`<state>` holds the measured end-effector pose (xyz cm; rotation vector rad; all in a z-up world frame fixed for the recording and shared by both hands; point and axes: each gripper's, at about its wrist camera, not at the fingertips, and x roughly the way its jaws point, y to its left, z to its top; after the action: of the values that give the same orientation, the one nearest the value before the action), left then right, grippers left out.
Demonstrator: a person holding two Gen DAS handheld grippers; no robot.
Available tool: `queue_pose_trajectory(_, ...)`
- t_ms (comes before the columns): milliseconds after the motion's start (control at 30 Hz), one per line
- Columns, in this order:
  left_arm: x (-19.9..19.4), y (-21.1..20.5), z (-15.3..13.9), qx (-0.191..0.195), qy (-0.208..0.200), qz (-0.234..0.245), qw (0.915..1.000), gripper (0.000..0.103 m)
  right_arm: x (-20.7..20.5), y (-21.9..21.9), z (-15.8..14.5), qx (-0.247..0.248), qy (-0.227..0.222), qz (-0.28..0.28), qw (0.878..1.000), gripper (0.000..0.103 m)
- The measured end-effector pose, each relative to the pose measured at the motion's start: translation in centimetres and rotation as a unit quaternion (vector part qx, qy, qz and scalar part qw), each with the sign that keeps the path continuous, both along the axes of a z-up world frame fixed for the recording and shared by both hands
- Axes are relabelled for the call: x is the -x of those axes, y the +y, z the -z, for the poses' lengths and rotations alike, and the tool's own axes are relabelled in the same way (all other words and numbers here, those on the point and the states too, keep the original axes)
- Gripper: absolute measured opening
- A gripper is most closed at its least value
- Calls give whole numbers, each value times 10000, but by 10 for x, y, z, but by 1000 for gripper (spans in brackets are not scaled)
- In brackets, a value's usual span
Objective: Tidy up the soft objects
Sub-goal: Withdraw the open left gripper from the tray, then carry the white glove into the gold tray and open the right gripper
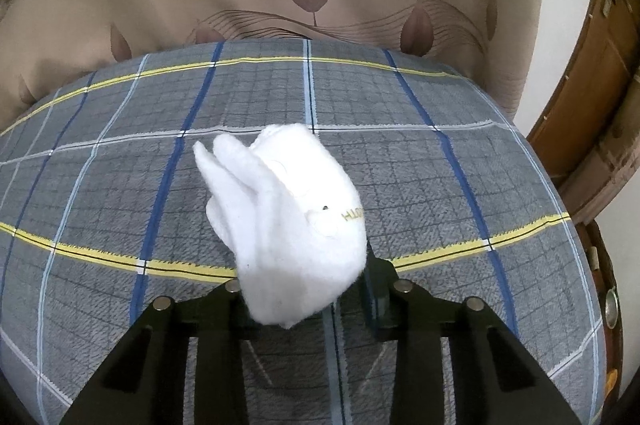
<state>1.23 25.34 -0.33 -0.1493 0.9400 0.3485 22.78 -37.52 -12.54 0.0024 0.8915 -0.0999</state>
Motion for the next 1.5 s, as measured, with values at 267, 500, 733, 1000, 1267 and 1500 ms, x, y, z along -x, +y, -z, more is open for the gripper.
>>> queue_pose_trajectory(267,0,-2,5,-146,-3,-90,9999,72,1,12,-2,-56,49,-130,9999,28)
queue_pose_trajectory(500,2,-7,8,-329,-38,-50,9994,72,7,28,-13,-239,144,-263,9993,28)
queue_pose_trajectory(733,6,-6,11,-320,-45,-43,9995,72,17,50,-37,-456,134,-454,9978,28)
queue_pose_trajectory(1000,9,-7,13,-443,-81,-57,9990,72,30,82,-61,-556,137,-751,9955,28)
queue_pose_trajectory(1267,12,-11,17,-531,-83,-11,9986,72,47,131,-96,-609,81,-1198,9909,28)
queue_pose_trajectory(1500,15,-7,18,-490,-126,-75,9987,72,61,188,-115,-653,40,-1741,9826,28)
